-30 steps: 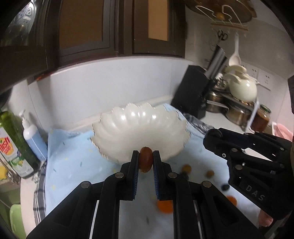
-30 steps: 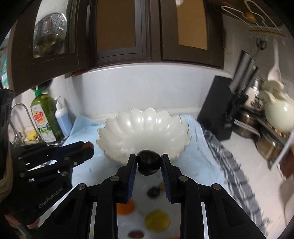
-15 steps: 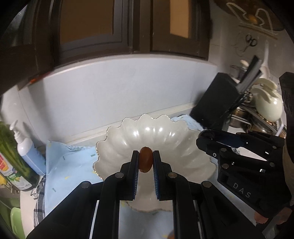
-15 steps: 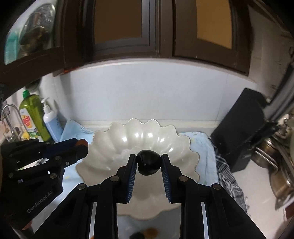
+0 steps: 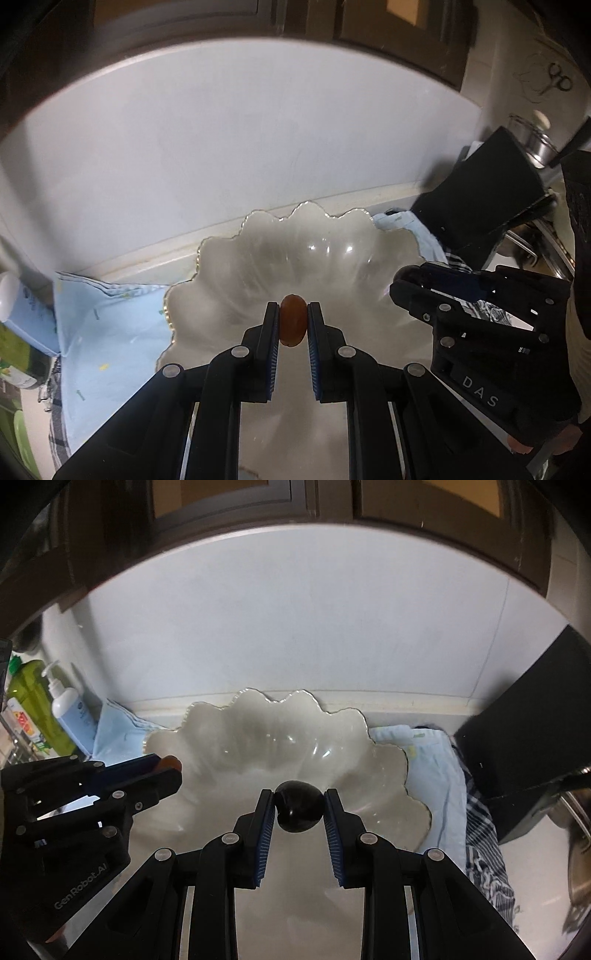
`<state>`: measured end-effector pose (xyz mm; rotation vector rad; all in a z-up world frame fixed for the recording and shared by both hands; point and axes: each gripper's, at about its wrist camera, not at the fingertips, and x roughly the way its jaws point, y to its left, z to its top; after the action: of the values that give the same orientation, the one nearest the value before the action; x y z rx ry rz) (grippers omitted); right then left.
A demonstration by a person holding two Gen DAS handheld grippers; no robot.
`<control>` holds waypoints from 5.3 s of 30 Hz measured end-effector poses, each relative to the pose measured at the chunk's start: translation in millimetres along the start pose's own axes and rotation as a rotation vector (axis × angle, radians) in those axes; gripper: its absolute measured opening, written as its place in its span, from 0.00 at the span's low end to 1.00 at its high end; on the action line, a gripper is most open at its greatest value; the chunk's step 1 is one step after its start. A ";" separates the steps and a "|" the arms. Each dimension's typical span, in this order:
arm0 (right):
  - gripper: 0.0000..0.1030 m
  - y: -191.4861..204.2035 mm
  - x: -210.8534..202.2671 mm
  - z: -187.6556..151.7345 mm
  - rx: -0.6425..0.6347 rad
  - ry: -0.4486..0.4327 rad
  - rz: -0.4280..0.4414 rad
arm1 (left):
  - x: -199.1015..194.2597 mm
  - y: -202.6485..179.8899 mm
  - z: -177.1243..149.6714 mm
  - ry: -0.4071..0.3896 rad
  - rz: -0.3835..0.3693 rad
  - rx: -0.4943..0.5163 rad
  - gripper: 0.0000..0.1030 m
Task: Organize fruits
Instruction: 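Carry both fruits over the white scalloped bowl and open both tools, then lift both open tools up and away from the bowl, then grasp the reddish-brown jujube with the left tool while the right tool grasps a mandarin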
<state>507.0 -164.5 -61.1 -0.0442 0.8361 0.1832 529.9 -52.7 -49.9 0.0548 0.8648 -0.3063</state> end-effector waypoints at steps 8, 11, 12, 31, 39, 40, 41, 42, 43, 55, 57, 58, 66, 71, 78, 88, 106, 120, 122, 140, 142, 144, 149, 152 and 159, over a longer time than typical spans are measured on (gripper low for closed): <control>0.28 -9.0 32.3 5.8 0.017 0.083 0.019 | 34.4 5.0 7.2 0.083 -0.001 -0.032 0.16; 0.28 -11.2 39.4 4.0 0.023 0.102 0.025 | 41.7 4.1 7.5 0.103 0.006 -0.022 0.22; 0.29 -11.6 40.9 3.6 0.021 0.105 0.026 | 42.3 3.7 6.9 0.106 0.008 -0.021 0.26; 0.45 -7.1 -29.1 -6.4 0.041 -0.022 -0.025 | -36.8 4.5 -7.1 -0.039 0.081 -0.006 0.65; 0.45 7.0 -86.3 -24.3 0.037 -0.112 -0.037 | -86.4 -5.7 -22.1 -0.128 0.093 0.036 0.70; 0.45 8.7 -92.3 -26.9 0.037 -0.120 -0.039 | -93.2 -7.0 -25.2 -0.138 0.093 0.042 0.70; 0.45 10.8 -98.9 -29.8 0.037 -0.129 -0.041 | -101.8 -9.0 -29.6 -0.151 0.092 0.046 0.70; 0.45 13.6 -105.2 -32.6 0.036 -0.138 -0.042 | -108.1 -11.0 -33.0 -0.160 0.091 0.049 0.70; 0.45 15.8 -113.7 -36.7 0.036 -0.150 -0.041 | -114.9 -11.3 -36.4 -0.167 0.090 0.053 0.70; 0.45 36.8 -188.5 -86.4 0.025 -0.245 -0.084 | -186.2 -19.2 -84.5 -0.242 0.044 0.081 0.72; 0.45 39.3 -199.0 -94.6 0.029 -0.258 -0.088 | -192.9 -23.6 -91.5 -0.248 0.034 0.091 0.72; 0.45 41.2 -205.0 -99.7 0.029 -0.264 -0.090 | -196.5 -26.1 -94.9 -0.251 0.029 0.098 0.72; 0.45 49.2 -229.6 -129.6 0.027 -0.280 -0.095 | -218.2 -41.6 -124.3 -0.258 0.000 0.141 0.72; 0.45 50.4 -238.4 -149.1 0.047 -0.273 -0.101 | -223.0 -52.8 -138.3 -0.250 -0.018 0.179 0.72; 0.45 46.8 -237.0 -174.0 0.081 -0.235 -0.103 | -222.3 -65.6 -159.3 -0.254 -0.008 0.233 0.72; 0.45 50.4 -225.9 -206.7 0.072 -0.167 -0.112 | -207.8 -72.7 -191.1 -0.207 -0.043 0.266 0.72; 0.45 46.6 -186.3 -253.2 0.099 -0.029 -0.113 | -158.6 -92.5 -239.7 -0.114 -0.040 0.367 0.66; 0.58 38.2 -160.6 -269.5 0.111 0.025 -0.112 | -120.2 -105.1 -252.1 -0.020 -0.097 0.382 0.49; 0.58 36.4 -156.2 -271.0 0.117 0.037 -0.106 | -114.9 -105.7 -253.4 -0.010 -0.103 0.380 0.46; 0.58 31.5 -137.3 -274.6 0.123 0.078 -0.076 | -83.7 -116.3 -260.0 0.056 -0.122 0.398 0.28; 0.58 31.6 -136.2 -274.6 0.122 0.080 -0.070 | -83.6 -116.5 -259.6 0.054 -0.124 0.392 0.26; 0.54 32.1 -135.5 -274.6 0.119 0.080 -0.069 | -83.2 -116.1 -259.5 0.053 -0.121 0.390 0.24; 0.45 33.1 -133.4 -275.1 0.114 0.089 -0.064 | -84.5 -113.9 -259.0 0.054 -0.125 0.373 0.22; 0.44 32.7 -134.6 -275.4 0.115 0.088 -0.063 | -85.9 -113.3 -258.5 0.050 -0.124 0.362 0.22; 0.43 34.1 -141.9 -270.4 0.118 0.065 -0.060 | -94.0 -106.5 -252.8 0.037 -0.133 0.311 0.22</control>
<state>209.5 -181.5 -136.1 0.0360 0.9077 0.0757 255.0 -88.4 -135.1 0.2934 0.8530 -0.5645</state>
